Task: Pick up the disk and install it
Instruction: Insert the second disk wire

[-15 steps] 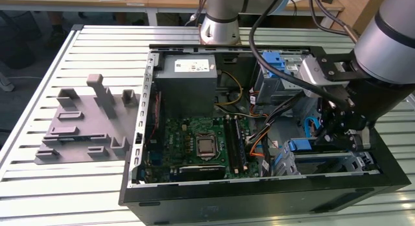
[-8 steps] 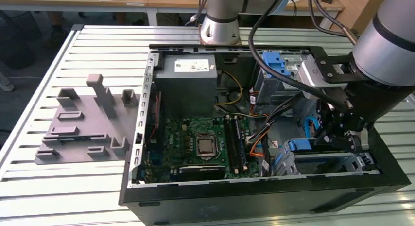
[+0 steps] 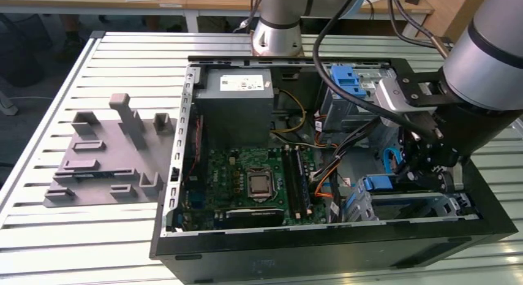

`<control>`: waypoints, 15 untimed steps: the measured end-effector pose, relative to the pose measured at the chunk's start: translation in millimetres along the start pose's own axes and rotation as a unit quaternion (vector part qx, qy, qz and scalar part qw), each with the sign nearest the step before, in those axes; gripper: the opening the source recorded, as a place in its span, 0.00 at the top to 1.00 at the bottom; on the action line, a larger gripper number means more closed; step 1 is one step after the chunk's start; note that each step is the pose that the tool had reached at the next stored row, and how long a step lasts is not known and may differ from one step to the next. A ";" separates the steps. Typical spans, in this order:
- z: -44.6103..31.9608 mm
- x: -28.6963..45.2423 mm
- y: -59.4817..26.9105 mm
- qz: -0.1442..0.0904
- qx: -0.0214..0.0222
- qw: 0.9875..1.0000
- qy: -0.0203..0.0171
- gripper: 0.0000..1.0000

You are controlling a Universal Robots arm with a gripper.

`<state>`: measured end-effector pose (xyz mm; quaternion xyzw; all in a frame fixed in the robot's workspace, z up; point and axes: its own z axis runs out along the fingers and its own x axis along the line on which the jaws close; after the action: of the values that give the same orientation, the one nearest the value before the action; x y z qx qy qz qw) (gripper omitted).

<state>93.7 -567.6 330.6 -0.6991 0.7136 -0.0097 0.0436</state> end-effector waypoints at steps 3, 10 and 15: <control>0.4 0.0 0.0 0.000 0.000 1.000 0.000 0.84; -0.2 0.0 0.0 0.000 0.000 1.000 0.000 0.77; -3.9 -0.2 -0.3 0.000 0.000 1.000 0.000 0.77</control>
<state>93.7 -567.6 334.5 -0.6992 0.7135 -0.0096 0.0437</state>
